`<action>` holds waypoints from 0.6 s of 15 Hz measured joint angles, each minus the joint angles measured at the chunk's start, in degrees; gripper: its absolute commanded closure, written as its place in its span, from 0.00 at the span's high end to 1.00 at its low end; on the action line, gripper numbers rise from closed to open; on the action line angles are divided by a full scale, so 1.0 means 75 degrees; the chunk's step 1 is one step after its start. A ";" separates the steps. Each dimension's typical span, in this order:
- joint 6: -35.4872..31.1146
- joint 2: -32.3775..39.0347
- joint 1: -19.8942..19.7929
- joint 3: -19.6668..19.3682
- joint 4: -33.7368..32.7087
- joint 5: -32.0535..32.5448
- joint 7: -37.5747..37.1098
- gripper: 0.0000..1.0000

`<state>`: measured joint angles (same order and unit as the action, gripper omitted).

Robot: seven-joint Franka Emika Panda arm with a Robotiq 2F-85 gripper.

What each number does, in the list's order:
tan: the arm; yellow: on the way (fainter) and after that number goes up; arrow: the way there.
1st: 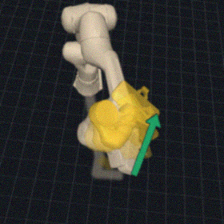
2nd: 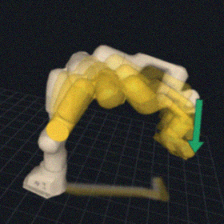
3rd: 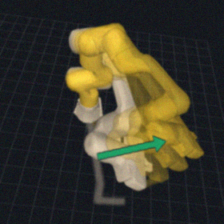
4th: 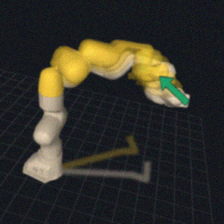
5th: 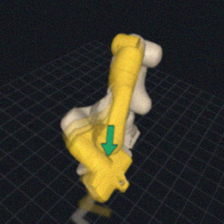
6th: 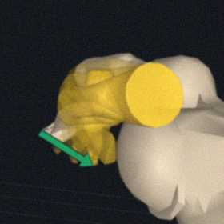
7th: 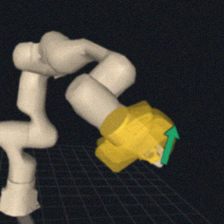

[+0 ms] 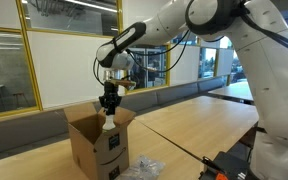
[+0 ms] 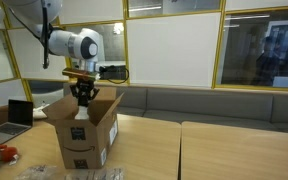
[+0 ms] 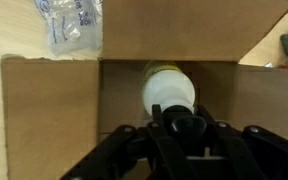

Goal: Put the objects on the table into the cardboard box

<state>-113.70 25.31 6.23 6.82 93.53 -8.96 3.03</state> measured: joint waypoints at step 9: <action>-0.1016 0.0667 0.0003 0.0428 0.1307 -0.0665 0.0485 0.69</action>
<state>-121.32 30.32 6.25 10.02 103.33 -13.94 6.67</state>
